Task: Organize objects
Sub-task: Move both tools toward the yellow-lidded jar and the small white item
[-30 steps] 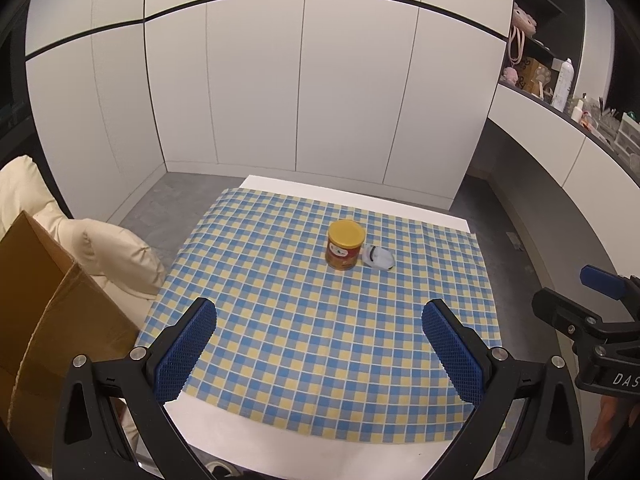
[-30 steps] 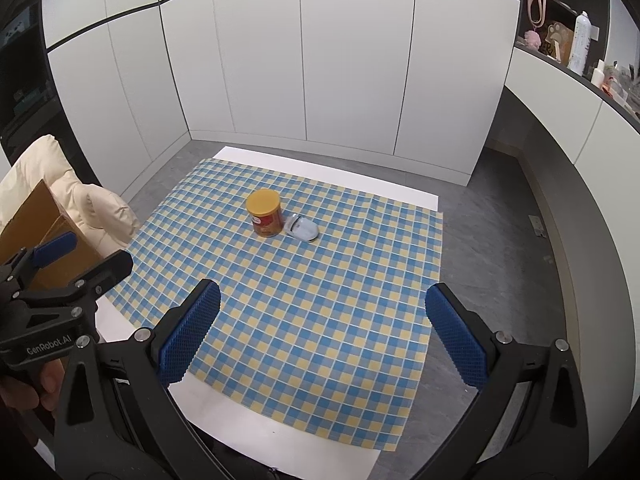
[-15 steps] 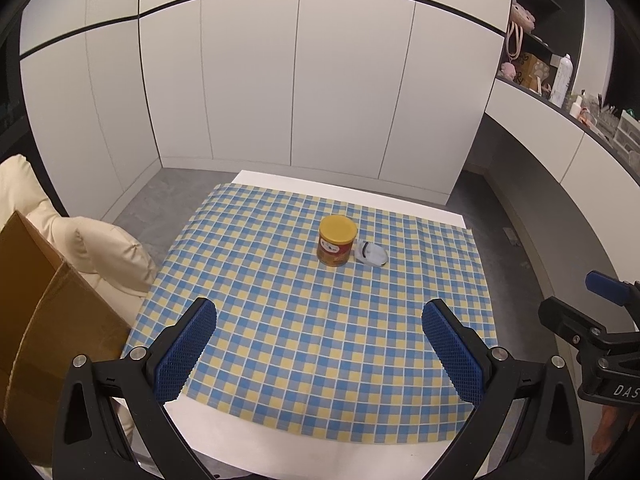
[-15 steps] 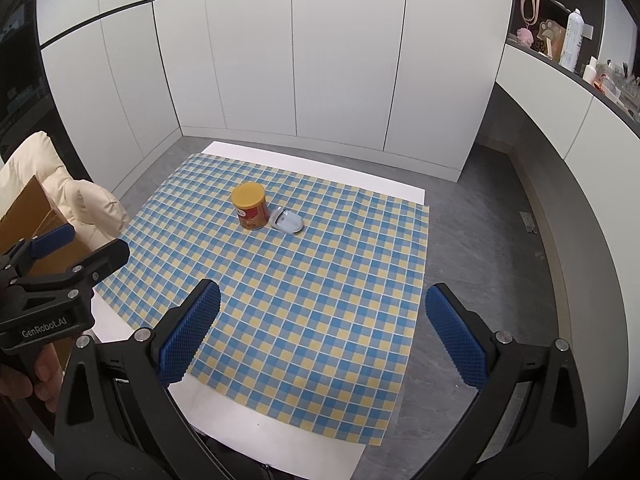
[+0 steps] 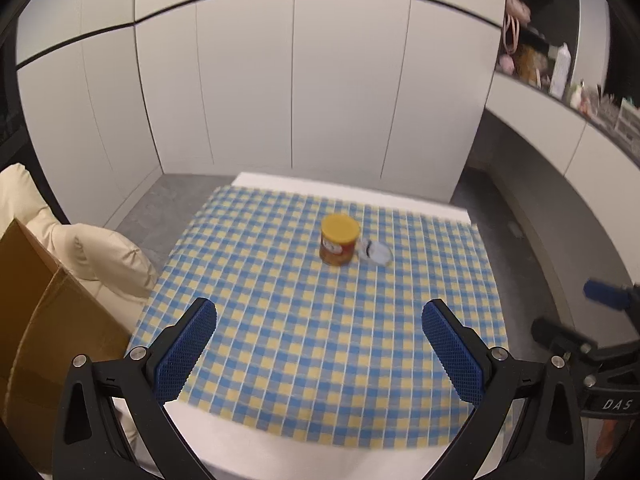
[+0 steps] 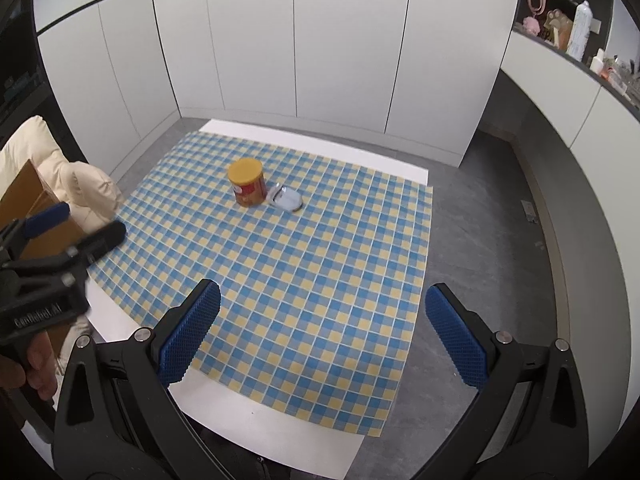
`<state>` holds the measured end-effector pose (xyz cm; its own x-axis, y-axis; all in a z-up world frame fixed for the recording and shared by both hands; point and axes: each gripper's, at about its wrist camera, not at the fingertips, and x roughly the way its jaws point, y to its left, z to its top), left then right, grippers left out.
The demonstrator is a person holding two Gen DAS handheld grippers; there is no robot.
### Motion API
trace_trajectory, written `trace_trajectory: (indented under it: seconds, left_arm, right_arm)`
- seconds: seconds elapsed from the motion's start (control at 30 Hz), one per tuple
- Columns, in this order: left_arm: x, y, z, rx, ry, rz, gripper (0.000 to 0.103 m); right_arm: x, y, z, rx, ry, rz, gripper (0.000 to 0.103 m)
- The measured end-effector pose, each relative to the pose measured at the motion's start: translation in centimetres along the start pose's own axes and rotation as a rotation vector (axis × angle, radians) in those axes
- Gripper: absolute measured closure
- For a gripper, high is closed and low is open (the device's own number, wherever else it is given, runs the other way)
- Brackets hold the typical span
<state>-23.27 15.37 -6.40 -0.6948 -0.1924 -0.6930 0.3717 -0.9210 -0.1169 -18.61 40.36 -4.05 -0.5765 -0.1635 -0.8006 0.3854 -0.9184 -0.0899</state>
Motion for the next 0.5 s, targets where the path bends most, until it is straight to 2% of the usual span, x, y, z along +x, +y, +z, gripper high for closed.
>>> trace_trajectory:
  seconds: [0.1, 0.2, 0.4, 0.5]
  left_arm:
    - [1.4, -0.1, 0.4, 0.058, 0.006, 0.019, 0.001]
    - [3.4, 0.0, 0.4, 0.092, 0.037, -0.001, 0.001]
    - [8.3, 0.7, -0.1, 0.063, 0.108, -0.017, 0.001]
    - [10.8, 1.0, -0.7, 0.060, 0.126, 0.004, 0.002]
  right_arm:
    - [1.8, 0.0, 0.0, -0.010, 0.020, 0.007, 0.000]
    - [4.2, 0.2, 0.0, -0.024, 0.045, 0.005, 0.000]
    - [9.4, 0.7, 0.4, -0.056, 0.076, -0.003, 0.000]
    - [11.8, 0.9, 0.6, -0.071, 0.080, 0.003, 0.000]
